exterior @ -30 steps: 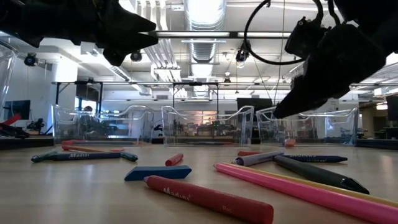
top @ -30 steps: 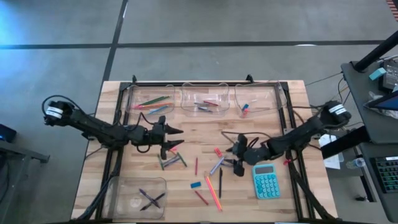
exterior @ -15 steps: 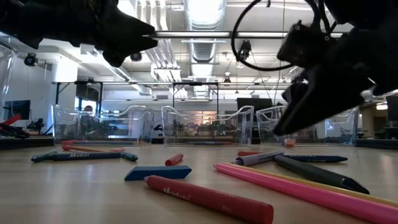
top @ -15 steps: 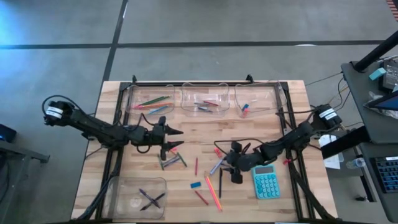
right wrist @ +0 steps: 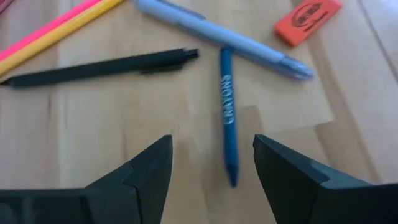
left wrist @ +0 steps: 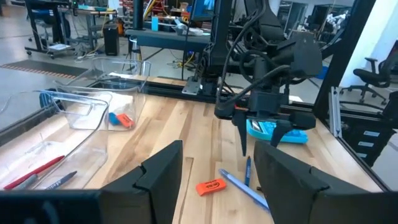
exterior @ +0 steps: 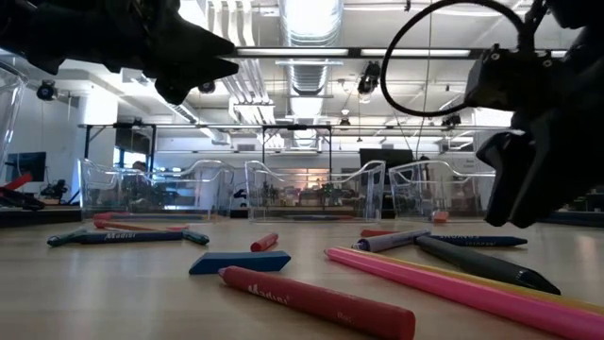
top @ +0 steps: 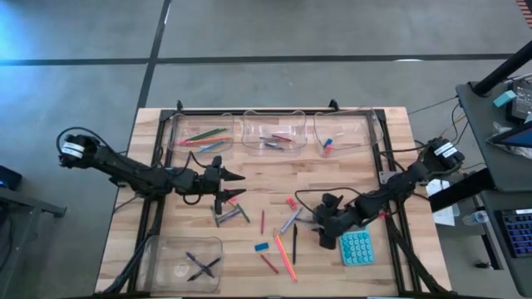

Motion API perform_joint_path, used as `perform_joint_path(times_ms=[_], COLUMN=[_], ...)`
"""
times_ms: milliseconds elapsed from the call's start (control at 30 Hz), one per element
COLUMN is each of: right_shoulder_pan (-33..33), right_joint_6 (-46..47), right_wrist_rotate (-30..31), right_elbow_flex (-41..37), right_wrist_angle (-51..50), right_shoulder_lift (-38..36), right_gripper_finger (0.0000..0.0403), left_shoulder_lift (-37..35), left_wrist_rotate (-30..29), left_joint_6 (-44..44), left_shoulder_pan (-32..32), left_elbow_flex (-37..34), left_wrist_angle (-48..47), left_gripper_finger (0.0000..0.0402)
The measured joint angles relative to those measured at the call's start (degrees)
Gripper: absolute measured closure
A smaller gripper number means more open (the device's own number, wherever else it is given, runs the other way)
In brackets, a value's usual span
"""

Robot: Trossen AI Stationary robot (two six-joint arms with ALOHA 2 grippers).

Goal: Sort crayons/erasers/pens/pencils in bins
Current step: Put the blue crayon into the top middle transparent bin

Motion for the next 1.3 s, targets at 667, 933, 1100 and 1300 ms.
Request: perform_joint_path(times_ms=[667, 933, 1100, 1300], right_shoulder_pan=[0.6, 0.6, 0.6, 0.6], right_joint_6=[1.9, 5.2, 4.1, 3.0], right_wrist_rotate=[2.6, 2.9, 3.2, 2.0], right_elbow_flex=[-2.2, -4.6, -4.6, -4.6], right_wrist_angle=[-0.7, 1.8, 2.7, 2.4], right_shoulder_lift=[0.0, 0.6, 3.0, 4.6], right_gripper_finger=[0.0278, 0.0282, 0.0282, 0.0308], left_shoulder_lift=[0.0, 0.0, 0.0, 0.0], left_wrist_rotate=[-0.1, -0.1, -0.2, -0.3], left_joint_6=[1.7, 1.6, 1.9, 1.6], left_shoulder_pan=[0.0, 0.0, 0.0, 0.0], left_elbow_flex=[0.3, 0.7, 0.8, 0.8], left_wrist_angle=[0.3, 0.4, 0.4, 0.4], left_gripper_finger=[0.0217, 0.0217, 0.0217, 0.0217])
